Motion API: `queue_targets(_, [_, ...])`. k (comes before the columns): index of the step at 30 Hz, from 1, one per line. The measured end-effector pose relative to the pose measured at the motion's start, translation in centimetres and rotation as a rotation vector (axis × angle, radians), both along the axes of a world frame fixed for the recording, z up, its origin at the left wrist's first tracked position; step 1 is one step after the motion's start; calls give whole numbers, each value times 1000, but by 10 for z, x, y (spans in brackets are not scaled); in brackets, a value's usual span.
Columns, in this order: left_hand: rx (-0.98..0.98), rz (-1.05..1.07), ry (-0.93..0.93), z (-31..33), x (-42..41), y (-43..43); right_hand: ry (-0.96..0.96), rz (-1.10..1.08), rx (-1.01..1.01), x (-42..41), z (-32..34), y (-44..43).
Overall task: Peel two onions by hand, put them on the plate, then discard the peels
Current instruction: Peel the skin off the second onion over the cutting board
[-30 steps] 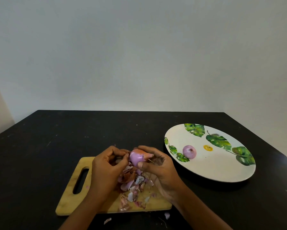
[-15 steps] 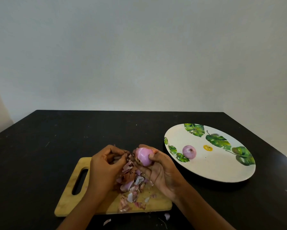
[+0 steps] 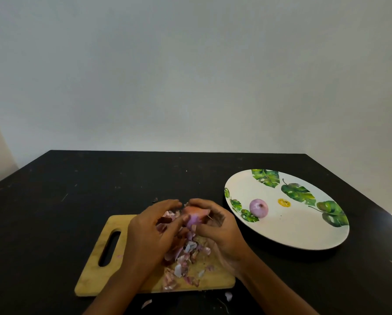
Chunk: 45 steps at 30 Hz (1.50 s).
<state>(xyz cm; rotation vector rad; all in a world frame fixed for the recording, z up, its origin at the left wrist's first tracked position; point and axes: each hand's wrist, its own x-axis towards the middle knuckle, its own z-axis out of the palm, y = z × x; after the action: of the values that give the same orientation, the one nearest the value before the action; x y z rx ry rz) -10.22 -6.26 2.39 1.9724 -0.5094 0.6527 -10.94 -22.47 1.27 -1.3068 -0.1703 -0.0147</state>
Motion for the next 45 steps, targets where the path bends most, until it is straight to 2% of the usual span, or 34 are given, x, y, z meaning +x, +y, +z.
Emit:
queue_targets(4, [100, -39, -127, -2, 1, 0, -77, -43, -92, -1, 0, 0])
queue_targets(11, [230, 16, -181, -3, 2, 3, -201, -93, -226, -2, -2, 1])
queue_targets(23, [262, 91, -107, -6, -1, -2, -231, -67, -217, -2, -10, 5])
queue_targets(28, [159, 146, -61, -4, -3, -3, -228, -62, -207, -4, -9, 5])
queue_targets(32, [-40, 165, 85, -3, -3, -5, -236, -84, -197, -4, -6, 5])
queue_targets(36, [-204, 132, 135, -2, -2, -7, -215, -125, -159, -2, -3, 3])
queue_targets(45, [-271, 221, 138, 0, 7, 2, -159, -120, -46, 1, -2, 0])
